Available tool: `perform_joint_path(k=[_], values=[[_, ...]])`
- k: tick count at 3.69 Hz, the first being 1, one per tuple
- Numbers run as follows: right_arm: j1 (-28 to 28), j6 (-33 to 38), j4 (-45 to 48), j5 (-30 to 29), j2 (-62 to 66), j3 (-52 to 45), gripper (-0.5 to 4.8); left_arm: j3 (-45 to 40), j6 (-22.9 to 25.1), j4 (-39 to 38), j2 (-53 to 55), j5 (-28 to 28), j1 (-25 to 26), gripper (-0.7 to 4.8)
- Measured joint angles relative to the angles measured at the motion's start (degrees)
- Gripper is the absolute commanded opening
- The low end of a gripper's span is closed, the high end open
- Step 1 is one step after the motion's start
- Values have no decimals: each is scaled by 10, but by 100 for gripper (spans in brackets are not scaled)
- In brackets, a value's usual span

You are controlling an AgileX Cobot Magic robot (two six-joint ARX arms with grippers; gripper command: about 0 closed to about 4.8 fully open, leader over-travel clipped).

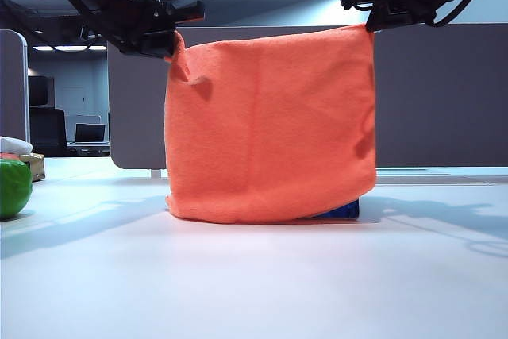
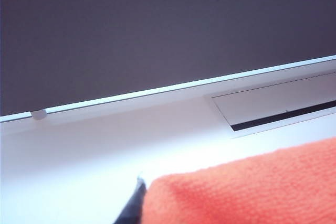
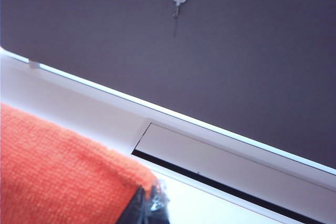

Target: Pick up the cloth from the table and use it to cover the mirror.

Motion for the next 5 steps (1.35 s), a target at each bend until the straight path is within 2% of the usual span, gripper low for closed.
perform_joint_path(k=[1,3,4,5], values=[[0,-2,3,2,0,0,-6,0,0,0,0,2,0,12],[0,-16,69,19,1,0,-6,0,0,44,0,2,-1,-5],[-5,-17,28,25,1,0,-6,0,0,41,0,3,-2,-5],[-7,-17,24,25,8,0,-5,0,0,39,0,0,-2,127]])
